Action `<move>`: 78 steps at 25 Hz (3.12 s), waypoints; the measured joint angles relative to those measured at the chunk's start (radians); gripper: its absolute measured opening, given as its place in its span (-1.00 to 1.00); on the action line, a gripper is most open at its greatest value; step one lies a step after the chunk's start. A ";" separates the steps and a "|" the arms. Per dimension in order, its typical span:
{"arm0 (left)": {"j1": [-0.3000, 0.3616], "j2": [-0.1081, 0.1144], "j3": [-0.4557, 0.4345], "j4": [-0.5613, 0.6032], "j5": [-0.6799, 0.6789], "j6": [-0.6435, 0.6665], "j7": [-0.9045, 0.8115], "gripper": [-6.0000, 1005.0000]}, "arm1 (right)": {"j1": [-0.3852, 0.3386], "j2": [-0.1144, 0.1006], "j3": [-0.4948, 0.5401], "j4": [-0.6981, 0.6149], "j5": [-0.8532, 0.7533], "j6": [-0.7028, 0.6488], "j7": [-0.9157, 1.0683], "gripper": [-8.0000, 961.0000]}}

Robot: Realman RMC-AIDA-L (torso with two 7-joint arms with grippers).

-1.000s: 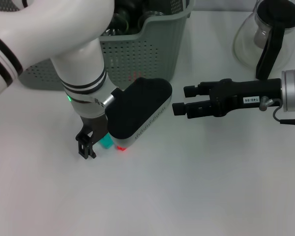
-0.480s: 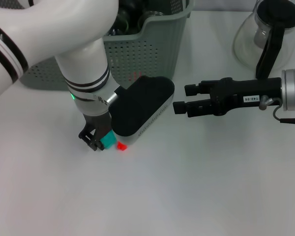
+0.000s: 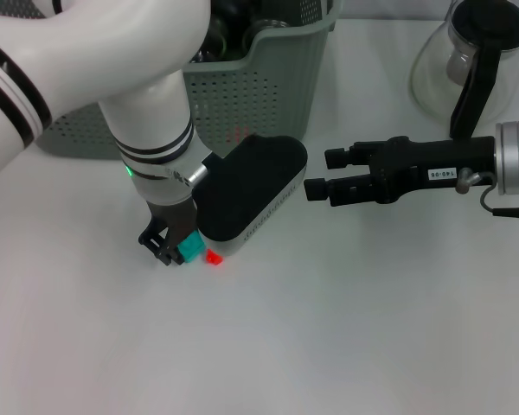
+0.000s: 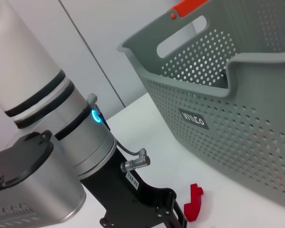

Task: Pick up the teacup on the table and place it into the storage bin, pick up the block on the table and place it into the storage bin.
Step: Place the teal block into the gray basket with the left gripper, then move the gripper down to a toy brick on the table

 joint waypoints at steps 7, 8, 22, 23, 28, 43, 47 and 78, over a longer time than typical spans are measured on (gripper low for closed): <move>-0.002 0.000 -0.007 0.000 0.001 -0.001 -0.012 -0.14 | 0.000 0.000 0.000 0.000 0.000 0.000 0.000 0.84; -0.004 0.000 -0.012 0.004 -0.002 0.001 -0.016 -0.15 | 0.000 0.000 0.000 0.000 0.000 0.000 -0.001 0.84; -0.134 0.108 -1.000 0.099 -0.224 0.516 -0.107 -0.18 | -0.002 -0.011 0.000 -0.005 -0.001 -0.011 -0.004 0.84; -0.134 0.122 -1.035 0.088 -0.238 0.516 -0.126 -0.18 | -0.002 -0.012 0.000 -0.006 -0.001 -0.012 -0.004 0.84; -0.104 0.281 -1.251 -0.008 -0.424 0.455 -0.338 -0.17 | 0.001 -0.017 0.000 -0.009 -0.004 -0.021 -0.005 0.84; -0.071 0.295 -1.064 -0.054 -0.323 -0.177 -0.655 -0.06 | 0.012 -0.012 -0.008 -0.007 -0.008 -0.039 -0.054 0.84; -0.068 0.294 -1.072 -0.039 -0.343 -0.123 -0.661 0.31 | 0.008 -0.014 -0.013 -0.008 -0.008 -0.045 -0.062 0.84; 0.310 0.206 -1.096 -0.399 -0.833 0.471 0.080 0.89 | 0.232 0.045 -0.266 0.172 -0.019 0.266 -0.110 0.84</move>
